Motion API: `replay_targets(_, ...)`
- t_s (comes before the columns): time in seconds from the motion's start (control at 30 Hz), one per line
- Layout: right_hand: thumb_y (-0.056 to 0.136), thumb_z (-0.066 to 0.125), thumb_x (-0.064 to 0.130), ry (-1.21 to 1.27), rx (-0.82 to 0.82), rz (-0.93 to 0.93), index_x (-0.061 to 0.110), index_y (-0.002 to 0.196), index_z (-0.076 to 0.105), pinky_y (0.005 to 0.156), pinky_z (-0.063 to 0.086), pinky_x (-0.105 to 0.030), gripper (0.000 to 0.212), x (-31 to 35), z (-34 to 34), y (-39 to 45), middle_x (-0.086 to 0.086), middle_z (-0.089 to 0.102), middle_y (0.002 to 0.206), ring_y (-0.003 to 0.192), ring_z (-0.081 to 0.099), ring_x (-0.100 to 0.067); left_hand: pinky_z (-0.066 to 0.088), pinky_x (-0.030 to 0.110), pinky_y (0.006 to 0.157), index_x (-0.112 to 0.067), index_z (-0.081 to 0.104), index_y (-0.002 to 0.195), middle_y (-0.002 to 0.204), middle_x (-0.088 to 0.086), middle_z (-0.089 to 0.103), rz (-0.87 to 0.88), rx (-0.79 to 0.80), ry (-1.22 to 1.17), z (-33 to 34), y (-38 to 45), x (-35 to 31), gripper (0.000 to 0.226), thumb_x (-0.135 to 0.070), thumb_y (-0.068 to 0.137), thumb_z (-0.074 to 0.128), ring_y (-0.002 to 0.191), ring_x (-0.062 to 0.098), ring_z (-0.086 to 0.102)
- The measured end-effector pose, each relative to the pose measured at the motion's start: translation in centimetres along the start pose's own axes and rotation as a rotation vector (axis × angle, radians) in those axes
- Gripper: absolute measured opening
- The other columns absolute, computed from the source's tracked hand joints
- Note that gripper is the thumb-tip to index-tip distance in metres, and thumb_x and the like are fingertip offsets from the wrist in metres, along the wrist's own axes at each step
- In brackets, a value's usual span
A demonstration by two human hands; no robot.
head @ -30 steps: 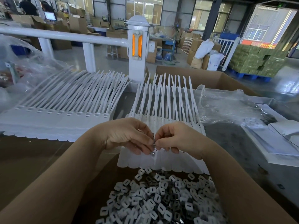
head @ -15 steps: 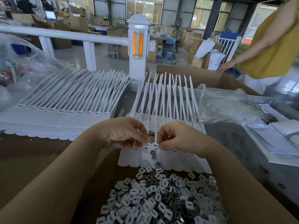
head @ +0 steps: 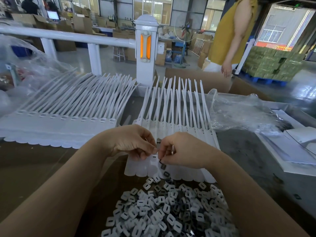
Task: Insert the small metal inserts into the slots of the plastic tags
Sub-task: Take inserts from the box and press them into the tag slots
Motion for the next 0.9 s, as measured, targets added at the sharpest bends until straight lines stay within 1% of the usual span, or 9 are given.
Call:
replay_targets(0.1,0.085,0.072,0.019,0.038,0.021,-0.013,0.031,0.082,0.066,0.070,0.052,-0.017,0.014,0.2,0.1,-0.2,0.011,0.069,0.084,0.078,0.062,0.000,0.050,0.018,0.052,-0.011,0.069,0.089,0.067,0.000,0.068,0.005,0.005,-0.004,0.0,-0.1,-0.1,0.010,-0.015,0.084,0.076,0.058,0.007,0.062)
replay_targets(0.17,0.086,0.073,0.017,0.171,-0.025,-0.039,0.024,0.085,0.069,0.067,0.050,-0.016,0.008,0.3,-0.6,-0.4,0.010,0.069,0.081,0.071,0.061,0.002,0.050,0.018,0.053,-0.010,0.071,0.091,0.072,0.001,0.070,0.008,0.007,-0.005,-0.1,-0.3,-0.2,0.011,-0.019,0.084,0.075,0.060,0.008,0.063)
replay_targets(0.3,0.088,0.073,0.014,0.440,-0.173,-0.077,0.024,0.086,0.068,0.061,0.049,-0.021,0.011,0.1,-2.5,-0.8,0.003,0.071,0.081,0.068,0.058,-0.009,0.050,0.018,0.055,-0.013,0.078,0.091,0.081,0.005,0.073,0.018,0.072,-0.129,0.6,-0.6,-0.5,0.022,-0.031,0.079,0.076,0.065,0.010,0.065)
replay_targets(0.4,0.089,0.072,0.013,0.440,-0.212,-0.121,0.026,0.084,0.066,0.058,0.045,-0.017,0.015,0.5,-2.9,-0.9,0.009,0.069,0.077,0.065,0.055,-0.003,0.050,0.017,0.055,-0.015,0.080,0.091,0.084,0.005,0.074,0.058,0.123,-0.223,0.8,-0.7,-1.0,0.022,-0.030,0.076,0.073,0.067,0.008,0.067)
replay_targets(0.53,0.091,0.071,0.010,0.481,-0.261,-0.152,0.024,0.085,0.064,0.060,0.050,-0.029,0.016,0.6,-3.5,-1.2,0.003,0.070,0.080,0.066,0.055,-0.006,0.050,0.015,0.054,-0.014,0.079,0.091,0.085,0.005,0.074,0.102,0.169,-0.363,0.6,-0.9,-1.4,0.014,-0.019,0.082,0.070,0.067,0.008,0.068)
replay_targets(0.63,0.091,0.070,0.009,0.490,-0.272,-0.161,0.022,0.085,0.064,0.059,0.050,-0.029,0.016,0.6,-3.6,-1.3,0.001,0.069,0.081,0.065,0.054,-0.006,0.050,0.015,0.052,-0.015,0.080,0.087,0.084,0.005,0.075,0.101,0.168,-0.403,0.5,-1.0,-1.4,0.011,-0.017,0.080,0.071,0.065,0.008,0.068)
replay_targets(0.77,0.090,0.071,0.011,0.496,-0.244,-0.112,0.022,0.086,0.067,0.057,0.047,-0.021,0.013,0.2,-3.1,-1.0,0.014,0.066,0.076,0.061,0.053,-0.004,0.051,0.016,0.050,-0.013,0.079,0.080,0.078,0.007,0.074,0.067,0.108,-0.380,0.3,-0.8,-1.3,0.007,-0.013,0.075,0.074,0.060,0.010,0.068)
replay_targets(0.83,0.092,0.069,0.013,0.509,-0.249,-0.049,0.022,0.089,0.068,0.055,0.046,-0.016,0.009,-0.6,-2.9,-0.8,0.016,0.065,0.072,0.058,0.055,0.000,0.050,0.016,0.049,-0.012,0.078,0.076,0.076,0.008,0.073,0.064,0.023,-0.343,-0.2,-0.6,-1.3,0.003,-0.010,0.076,0.075,0.059,0.010,0.067)
replay_targets(0.9,0.094,0.065,0.016,0.540,-0.260,0.008,0.020,0.091,0.068,0.053,0.044,-0.014,0.006,-1.2,-2.8,-0.7,0.014,0.065,0.069,0.056,0.054,0.002,0.050,0.017,0.049,-0.013,0.078,0.073,0.077,0.010,0.073,0.064,-0.063,-0.288,-0.8,-0.6,-1.2,0.011,-0.006,0.081,0.073,0.059,0.010,0.066)
Point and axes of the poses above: each hand's wrist, its own y-axis towards the middle knuckle, its own z-axis out of the palm, x = y × z, the point moved 8 cm from there along y, towards the middle knuckle
